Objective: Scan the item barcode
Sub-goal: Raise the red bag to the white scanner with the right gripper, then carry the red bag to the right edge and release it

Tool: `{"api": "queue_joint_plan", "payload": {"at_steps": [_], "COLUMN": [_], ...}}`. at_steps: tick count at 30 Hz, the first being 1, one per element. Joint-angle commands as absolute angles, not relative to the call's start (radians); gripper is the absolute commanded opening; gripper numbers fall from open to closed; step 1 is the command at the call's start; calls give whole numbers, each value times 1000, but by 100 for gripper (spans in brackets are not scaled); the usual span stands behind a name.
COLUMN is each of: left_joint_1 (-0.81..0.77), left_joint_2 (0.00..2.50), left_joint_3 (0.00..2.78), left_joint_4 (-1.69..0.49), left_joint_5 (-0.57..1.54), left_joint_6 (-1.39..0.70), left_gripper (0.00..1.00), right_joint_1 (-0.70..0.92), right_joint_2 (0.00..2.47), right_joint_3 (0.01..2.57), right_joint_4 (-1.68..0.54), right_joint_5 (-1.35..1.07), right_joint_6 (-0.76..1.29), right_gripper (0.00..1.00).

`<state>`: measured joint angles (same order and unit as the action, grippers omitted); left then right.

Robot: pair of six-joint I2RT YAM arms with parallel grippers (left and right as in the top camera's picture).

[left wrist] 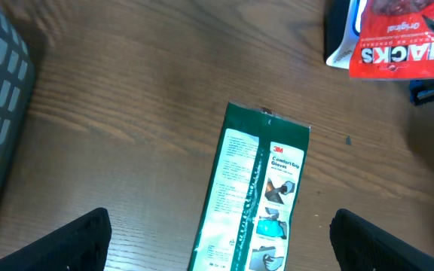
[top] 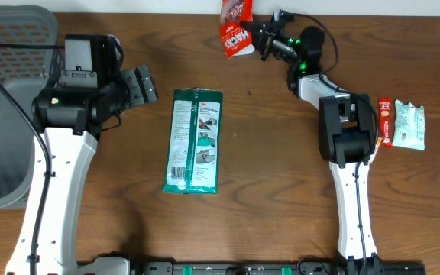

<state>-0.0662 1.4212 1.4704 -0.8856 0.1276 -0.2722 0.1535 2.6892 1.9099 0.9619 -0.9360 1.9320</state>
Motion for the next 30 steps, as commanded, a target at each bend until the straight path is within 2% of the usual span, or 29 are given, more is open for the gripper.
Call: {"api": "queue_joint_plan", "payload": {"at_steps": [1,14,16,19,22,27,30], "left_joint_1": [-62,-62,-62,-62,-62,-62,-62], "left_joint_2": [1420,1420,1420,1420,1420,1420,1420], "left_joint_3": [1472,1472,1472,1472,1472,1472,1472], "left_joint_4": [-886,-886,-886,-886,-886,-886,-886], "left_joint_5": [122,122,122,122,122,121,122], "left_joint_6": [-262,-262,-262,-262,-262,-262,-262], "left_gripper": [93,93,93,93,93,93,93], "right_joint_1": [171,180,177,164,148,122,104], "right_joint_2": [2703,2703,2703,2690,2648,2514,2410], "right_joint_3": [1918,1918,1918,1919,1919,1919,1919], "right_joint_4": [931,868,927,1176,1215,1139,938], "right_joint_5": [-959,-959,-959,-975,-1016,-1069,-1090], "right_joint_6": [1855,1816,1816,1832,1862,1804,1640], "right_gripper": [1,1,1,1,1,2,2]}}
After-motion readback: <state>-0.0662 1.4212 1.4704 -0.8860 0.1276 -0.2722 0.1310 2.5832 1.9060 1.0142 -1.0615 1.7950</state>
